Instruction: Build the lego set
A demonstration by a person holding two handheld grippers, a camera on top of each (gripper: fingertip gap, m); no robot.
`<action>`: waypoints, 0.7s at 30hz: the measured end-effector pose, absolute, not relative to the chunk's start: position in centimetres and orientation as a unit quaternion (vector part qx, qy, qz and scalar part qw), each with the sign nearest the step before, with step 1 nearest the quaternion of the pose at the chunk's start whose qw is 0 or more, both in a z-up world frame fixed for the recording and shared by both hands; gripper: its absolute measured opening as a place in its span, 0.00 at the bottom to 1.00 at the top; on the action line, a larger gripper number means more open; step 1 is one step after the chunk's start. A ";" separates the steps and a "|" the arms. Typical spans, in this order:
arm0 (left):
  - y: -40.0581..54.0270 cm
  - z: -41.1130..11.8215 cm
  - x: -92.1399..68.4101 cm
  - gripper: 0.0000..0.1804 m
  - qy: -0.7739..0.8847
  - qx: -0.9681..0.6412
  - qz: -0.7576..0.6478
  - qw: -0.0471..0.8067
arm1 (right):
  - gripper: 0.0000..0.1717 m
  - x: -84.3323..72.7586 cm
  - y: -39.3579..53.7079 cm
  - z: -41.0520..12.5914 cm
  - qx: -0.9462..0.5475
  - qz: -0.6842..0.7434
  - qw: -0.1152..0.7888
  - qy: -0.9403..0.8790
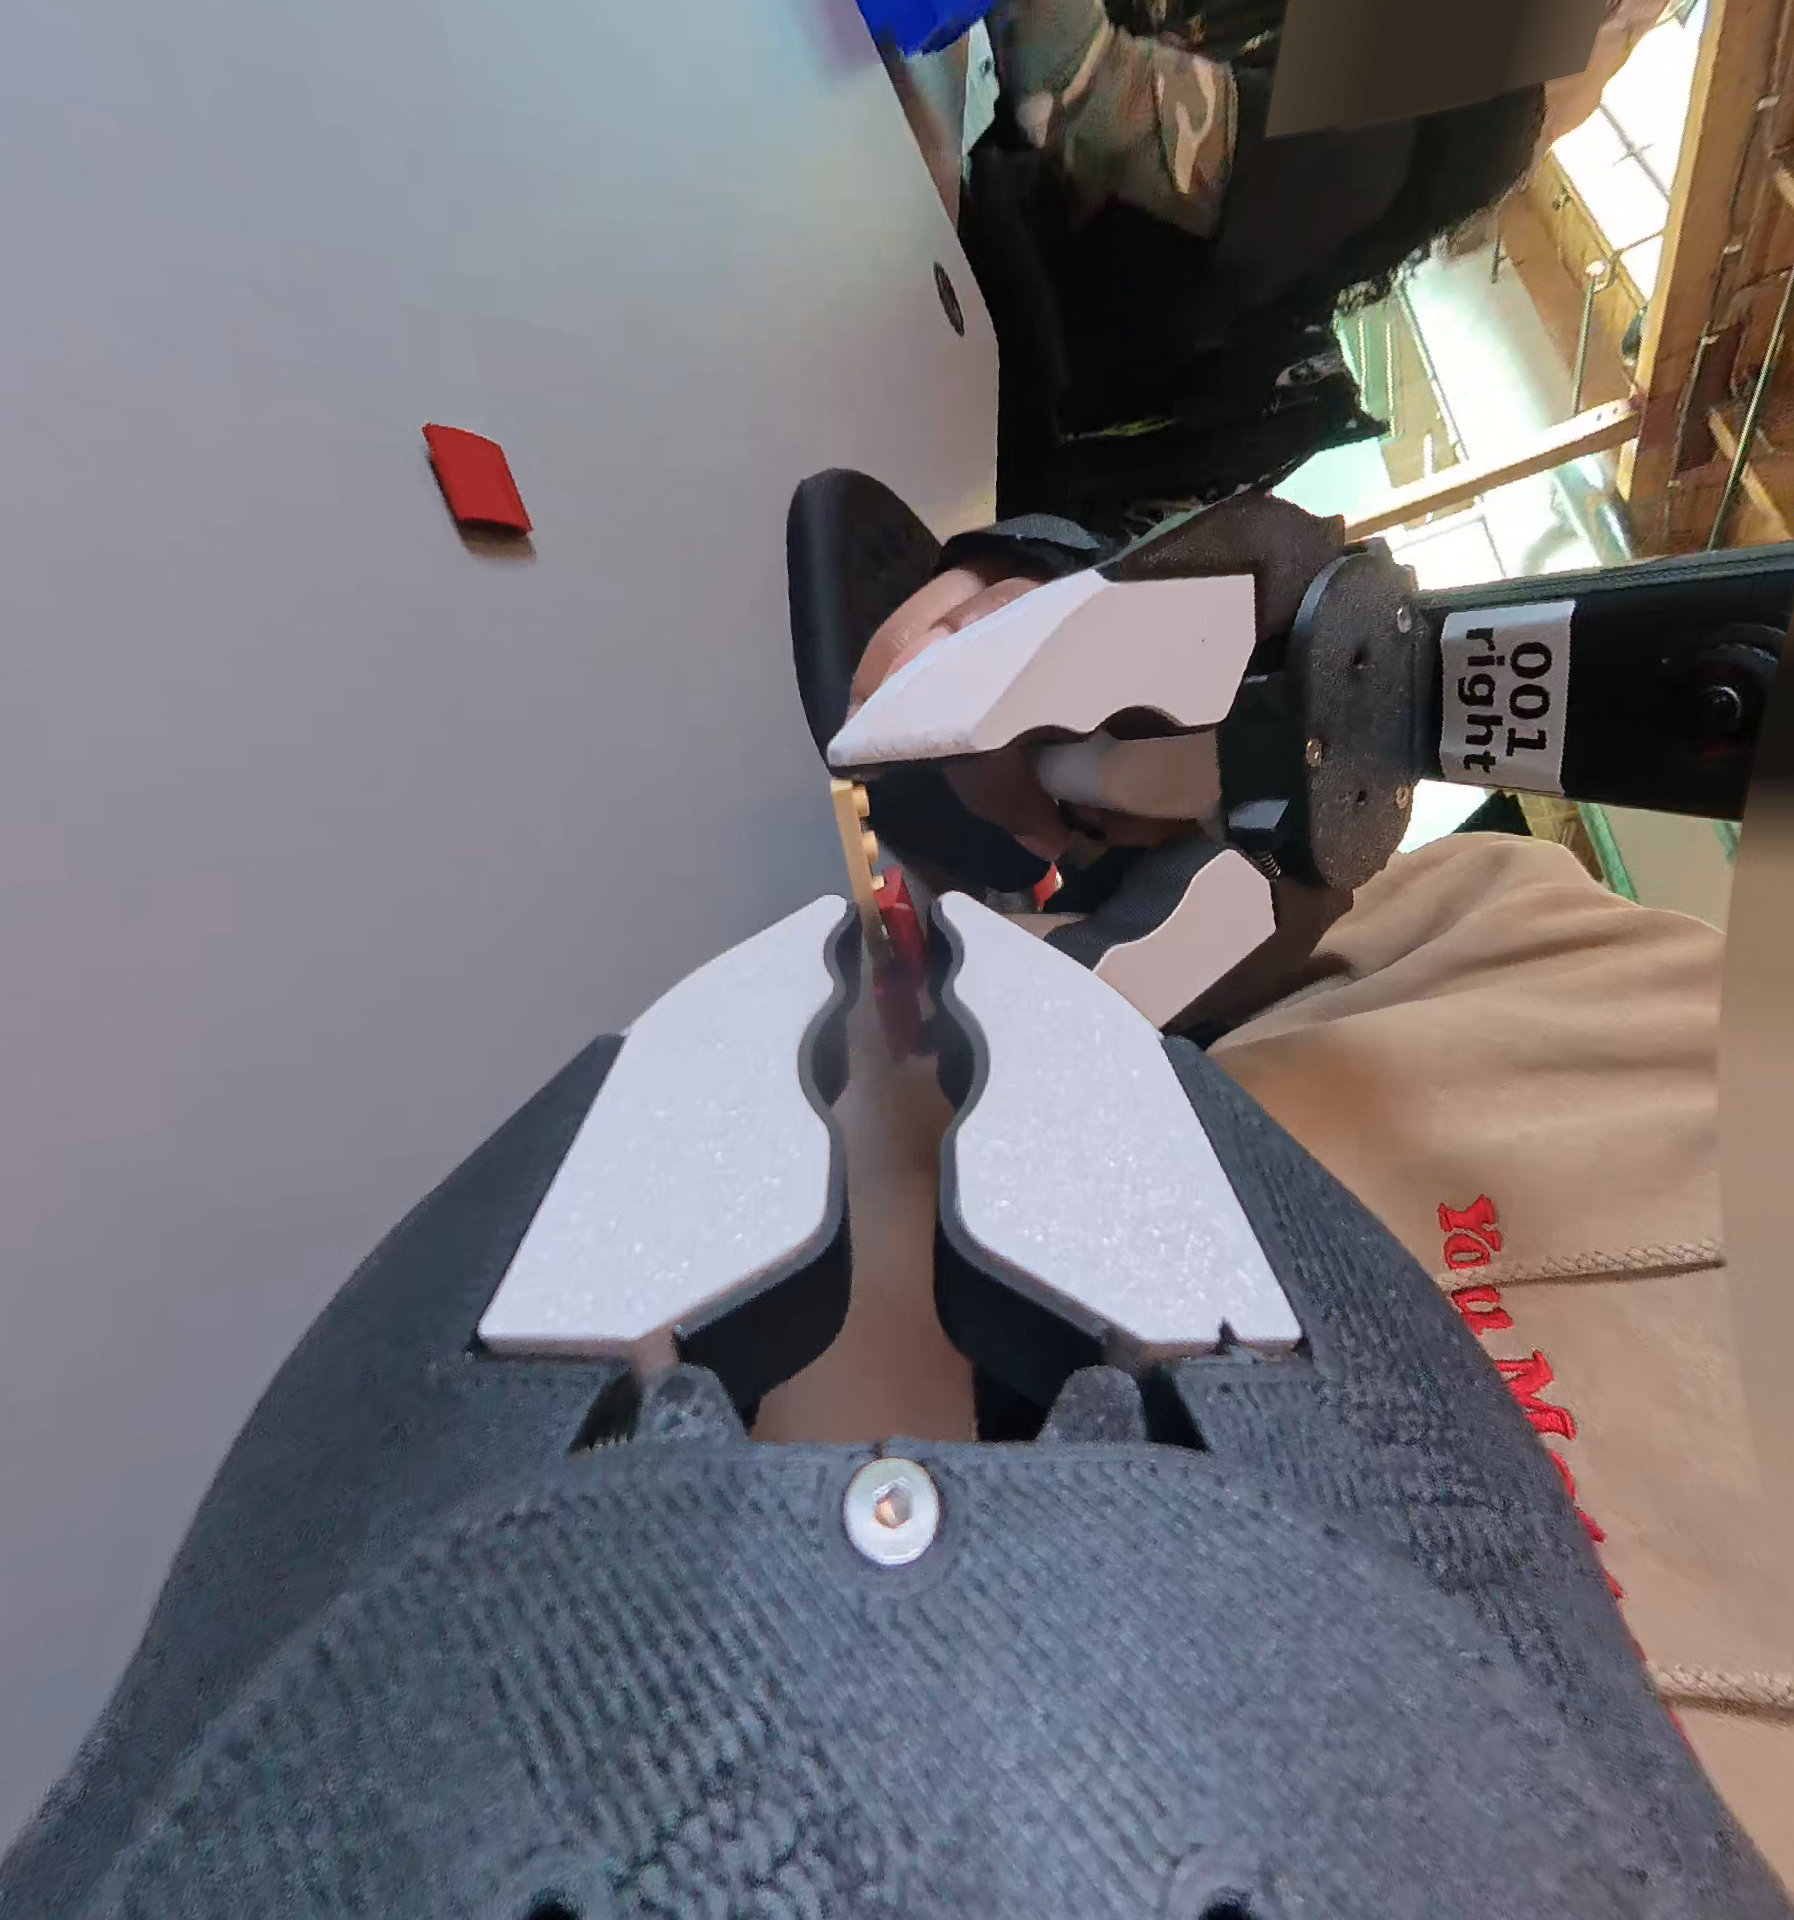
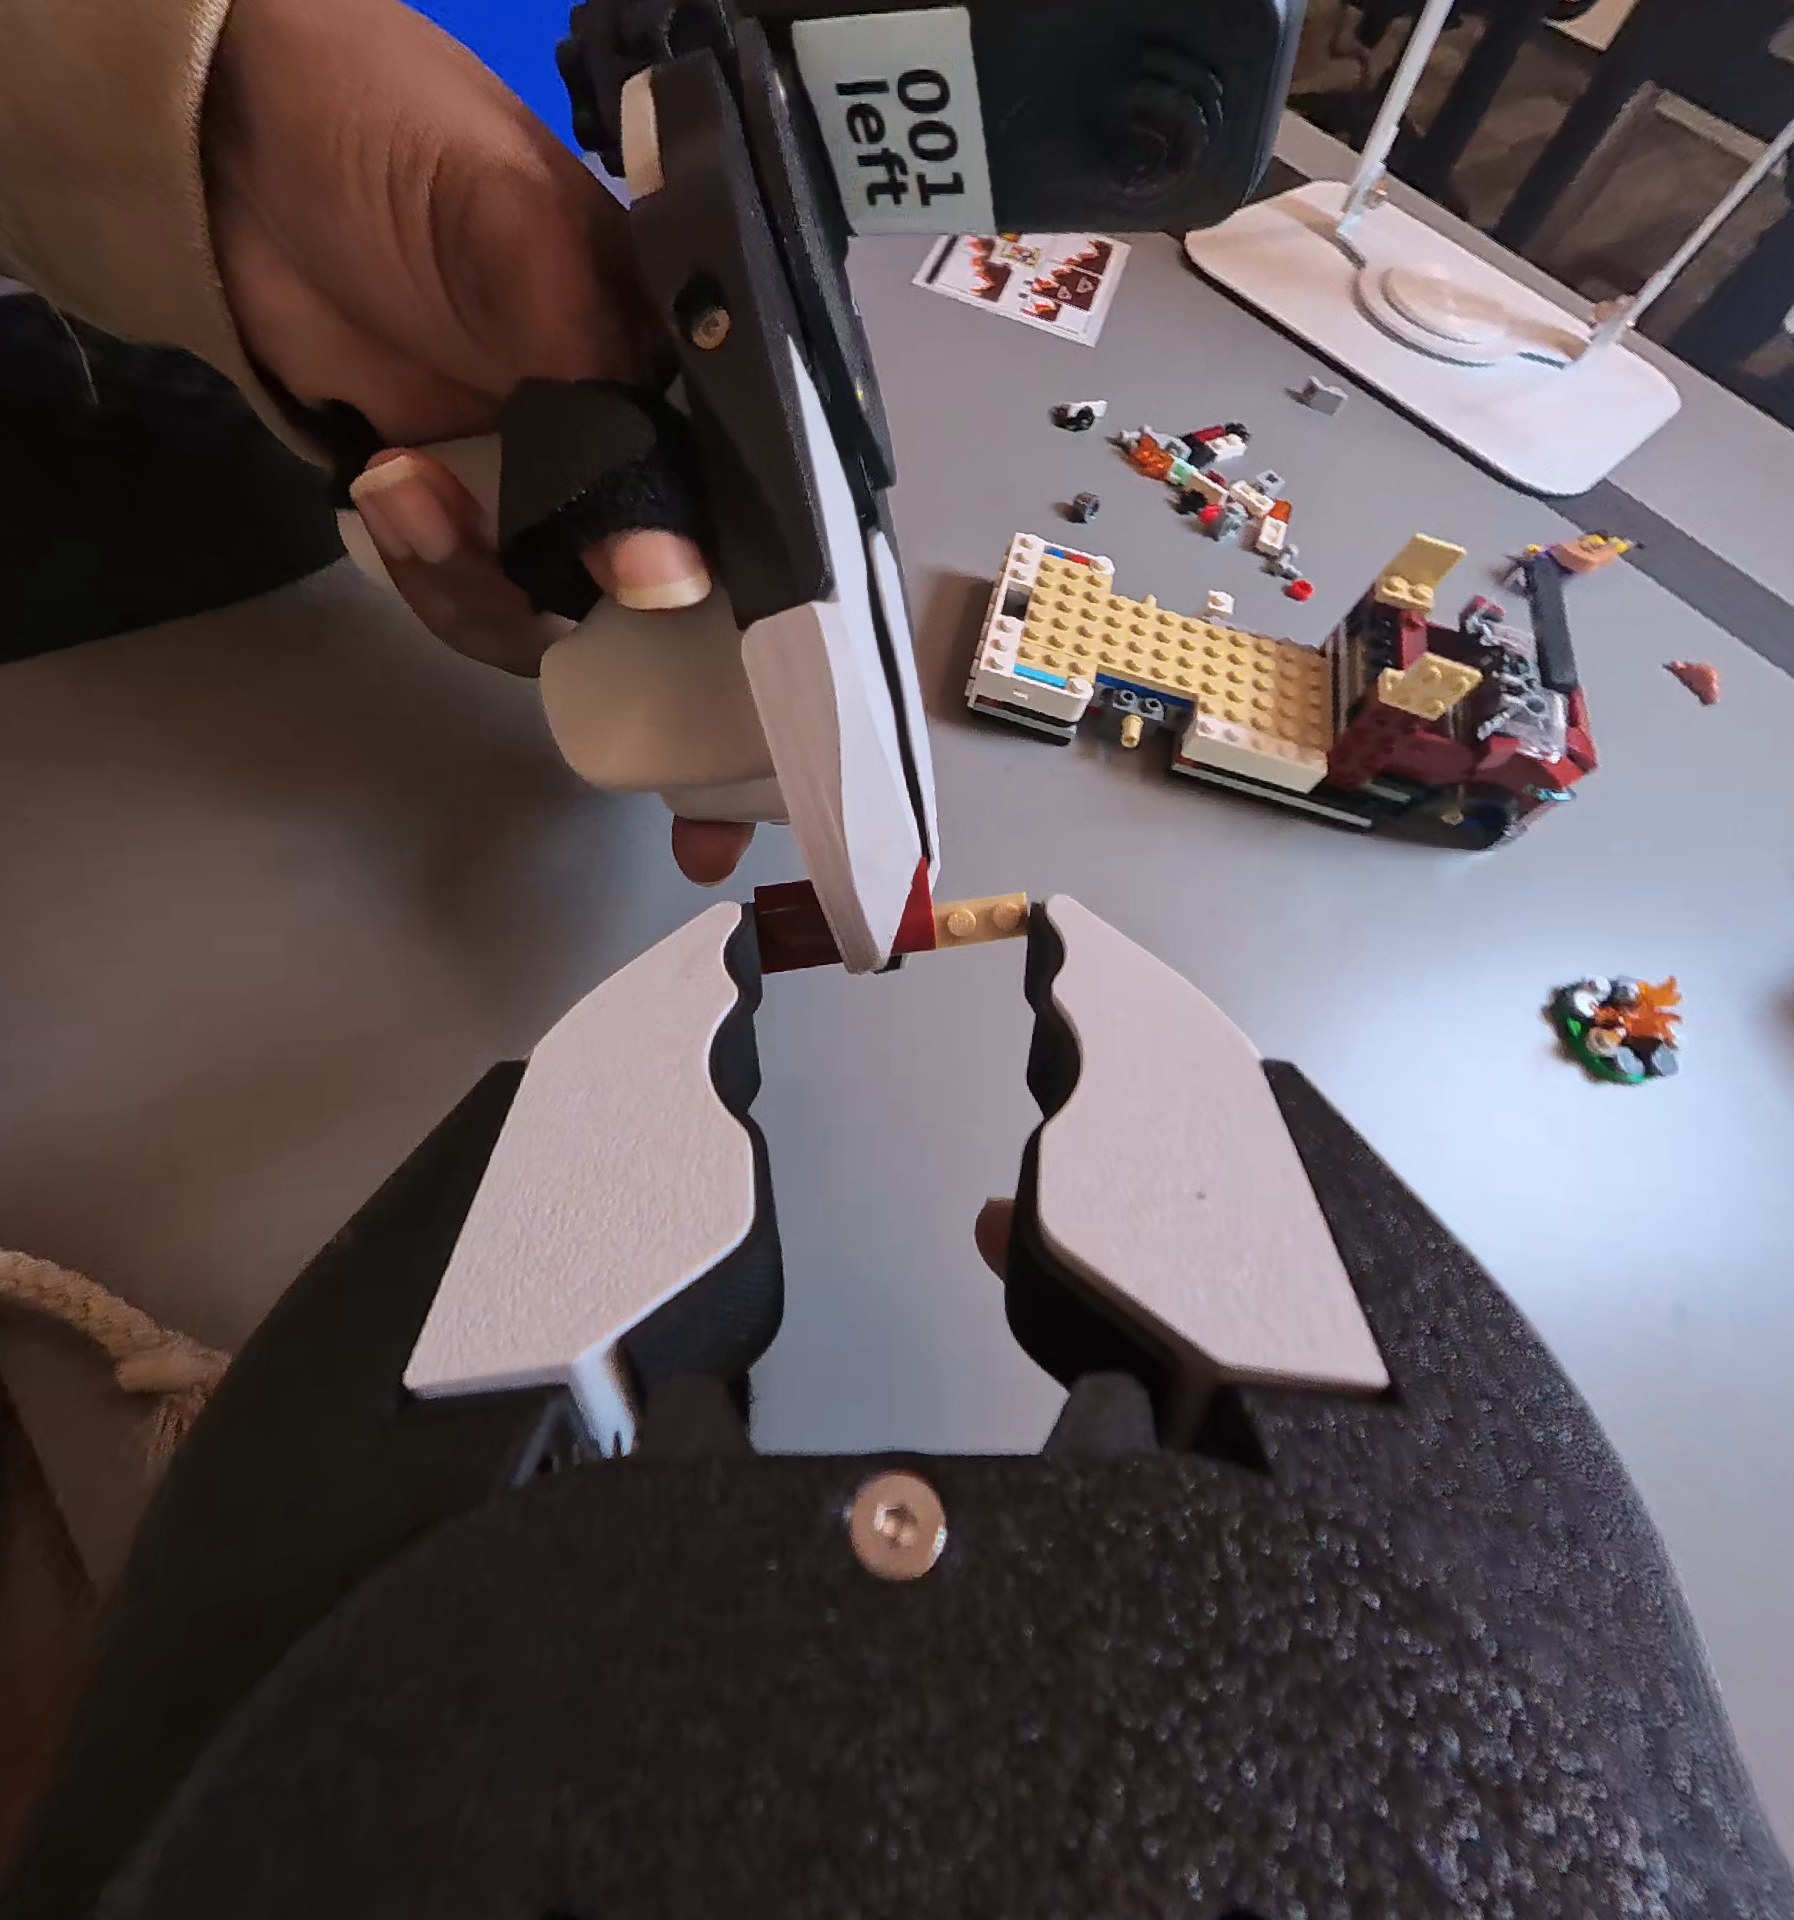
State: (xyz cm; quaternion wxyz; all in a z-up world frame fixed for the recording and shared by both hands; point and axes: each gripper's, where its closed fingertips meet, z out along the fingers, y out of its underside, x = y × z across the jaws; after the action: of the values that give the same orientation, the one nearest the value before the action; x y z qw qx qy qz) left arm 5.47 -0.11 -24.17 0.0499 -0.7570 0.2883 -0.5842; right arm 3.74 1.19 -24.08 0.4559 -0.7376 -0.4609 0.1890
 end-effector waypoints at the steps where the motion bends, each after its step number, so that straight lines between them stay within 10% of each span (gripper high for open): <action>1: -0.2 -24.2 5.8 0.06 0.293 -0.757 -0.582 0.039 | 0.29 4.0 1.1 -24.1 -0.743 0.187 0.457 -0.452; 21: -0.8 -23.9 8.3 0.04 0.282 -0.734 -0.617 -0.041 | 0.16 5.8 0.2 -21.6 -0.738 0.212 0.452 -0.455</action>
State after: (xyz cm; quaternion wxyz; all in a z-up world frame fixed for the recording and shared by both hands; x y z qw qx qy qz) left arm 8.29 -0.77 -23.87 -0.0408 -0.7336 0.2825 -0.6168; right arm 5.85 0.16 -21.55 0.4522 -0.7376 -0.4547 0.2116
